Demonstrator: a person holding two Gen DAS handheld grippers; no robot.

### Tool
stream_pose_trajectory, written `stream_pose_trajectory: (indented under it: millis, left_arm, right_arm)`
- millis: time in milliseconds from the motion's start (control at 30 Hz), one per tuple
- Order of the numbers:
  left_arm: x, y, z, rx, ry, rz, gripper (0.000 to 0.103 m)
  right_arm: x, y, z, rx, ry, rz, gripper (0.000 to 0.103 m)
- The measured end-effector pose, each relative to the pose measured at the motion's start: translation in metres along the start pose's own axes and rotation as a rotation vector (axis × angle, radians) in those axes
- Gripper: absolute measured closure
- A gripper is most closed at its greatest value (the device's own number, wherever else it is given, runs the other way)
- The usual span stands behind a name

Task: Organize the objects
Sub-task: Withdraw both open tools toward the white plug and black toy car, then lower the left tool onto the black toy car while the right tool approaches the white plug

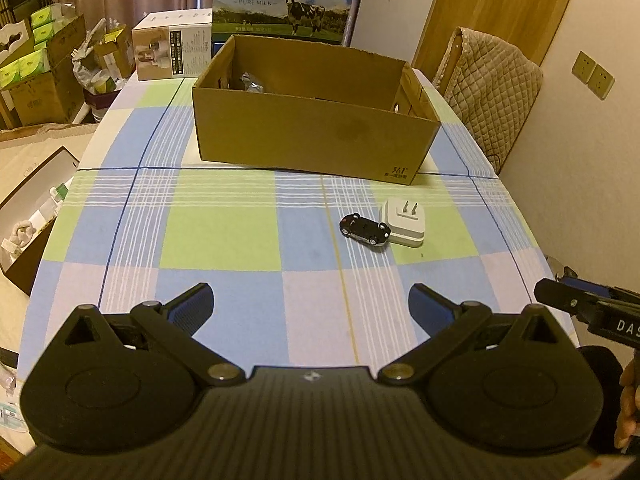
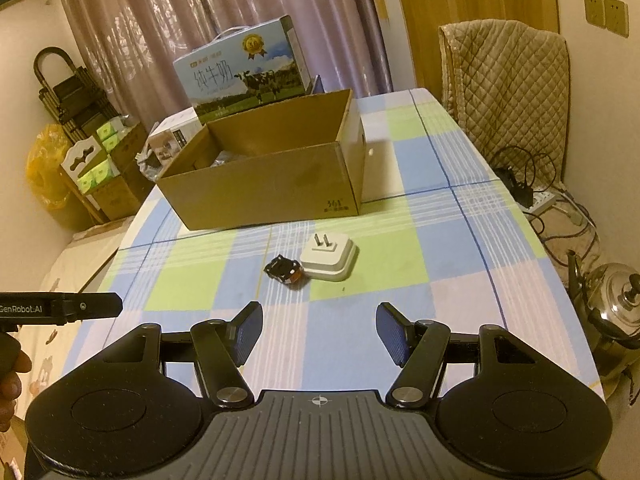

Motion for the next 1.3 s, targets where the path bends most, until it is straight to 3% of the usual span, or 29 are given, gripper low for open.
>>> stream_pose_trajectory:
  millis: [567,1300]
  left_arm:
    - [0.009,-0.011,-0.045,0.045,-0.02,0.03,0.001]
    - [0.028,-0.04,-0.148,0.124,-0.051,0.028,0.001]
  right_arm:
    - [-0.012,-0.009,-0.042,0.056,0.002,0.001,0.043]
    - [-0.016,-0.053,-0.178,0.153,-0.003,-0.001,0.043]
Point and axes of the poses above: each gripper's, at about its wrist camera, not at the fingertips, and z roughly against the way its jaws point, x to its left, y to its underside, the point moved 3 cm from there along -z, roughly the way its jaws point, and after that the axes turned 5 degrees about x, right-handed, at the moved point
